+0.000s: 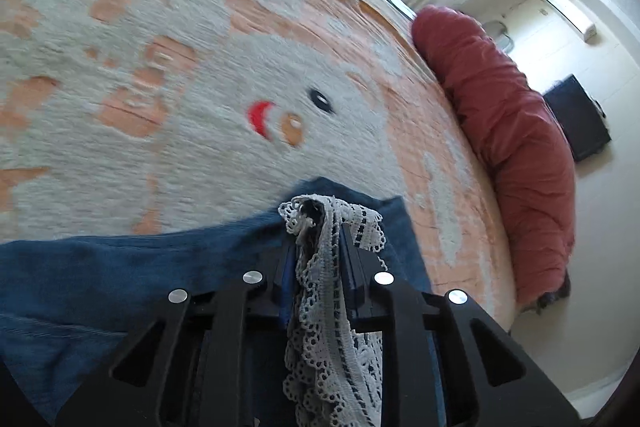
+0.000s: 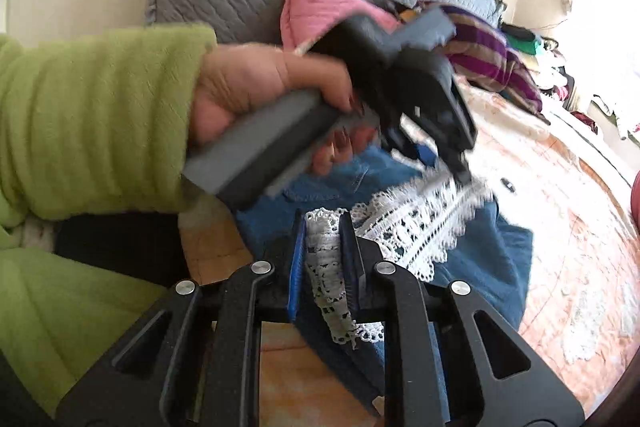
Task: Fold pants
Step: 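Fold the lace hem with the right gripper toward the waistband, then release both grippers and lift them away from the folded pants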
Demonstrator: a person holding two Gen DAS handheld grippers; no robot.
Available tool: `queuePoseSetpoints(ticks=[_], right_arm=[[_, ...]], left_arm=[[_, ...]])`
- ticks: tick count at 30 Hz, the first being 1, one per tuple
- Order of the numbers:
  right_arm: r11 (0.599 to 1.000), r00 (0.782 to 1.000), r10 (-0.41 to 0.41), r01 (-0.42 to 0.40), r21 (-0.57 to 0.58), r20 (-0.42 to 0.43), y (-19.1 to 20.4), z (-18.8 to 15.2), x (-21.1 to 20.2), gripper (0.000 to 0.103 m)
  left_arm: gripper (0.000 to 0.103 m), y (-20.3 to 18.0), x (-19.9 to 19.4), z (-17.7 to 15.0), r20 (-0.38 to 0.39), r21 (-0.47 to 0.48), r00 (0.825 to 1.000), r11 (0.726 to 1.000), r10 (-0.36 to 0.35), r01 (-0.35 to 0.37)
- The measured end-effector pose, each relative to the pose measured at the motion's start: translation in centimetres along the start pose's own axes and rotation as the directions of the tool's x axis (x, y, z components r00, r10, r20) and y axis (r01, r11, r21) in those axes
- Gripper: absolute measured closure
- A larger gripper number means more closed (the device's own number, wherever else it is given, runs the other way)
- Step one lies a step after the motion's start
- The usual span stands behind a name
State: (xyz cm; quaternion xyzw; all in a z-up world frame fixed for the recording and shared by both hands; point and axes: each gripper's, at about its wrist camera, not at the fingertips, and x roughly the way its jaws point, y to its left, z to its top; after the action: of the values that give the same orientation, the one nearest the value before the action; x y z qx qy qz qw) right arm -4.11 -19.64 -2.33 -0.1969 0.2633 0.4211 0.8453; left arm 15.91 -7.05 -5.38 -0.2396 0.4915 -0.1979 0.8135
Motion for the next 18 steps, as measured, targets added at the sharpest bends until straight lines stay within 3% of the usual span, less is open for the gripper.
queuePoseSetpoints(ticks=[6, 8, 14, 18], right_arm=[[0.999, 0.998, 0.001, -0.004, -0.048, -0.067, 1.8, -0.3, 2.4, 0.09], [0.999, 0.997, 0.017, -0.02, -0.042, -0.073, 2.0, -0.7, 2.5, 0.084], [0.991, 0.993, 0.115, -0.114, 0.075, -0.006, 0.5, -0.4, -1.1, 0.067], [0.993, 0.999, 0.031, -0.03, 0.117, -0.007, -1.6, -0.9, -3.3, 0.062]], left_arm=[[0.085, 2.7, -0.3, -0.4, 0.018, -0.063, 1.0, 0.998, 0.021, -0.02], [0.083, 3.0, 0.2, -0.5, 0.016, -0.066, 1.0, 0.997, 0.027, -0.026], [0.062, 3.0, -2.1, -1.1, 0.06, -0.05, 0.998, 0.999, 0.025, -0.023], [0.058, 2.3, -5.6, -3.3, 0.089, 0.021, 0.993, 0.997, 0.077, -0.079]])
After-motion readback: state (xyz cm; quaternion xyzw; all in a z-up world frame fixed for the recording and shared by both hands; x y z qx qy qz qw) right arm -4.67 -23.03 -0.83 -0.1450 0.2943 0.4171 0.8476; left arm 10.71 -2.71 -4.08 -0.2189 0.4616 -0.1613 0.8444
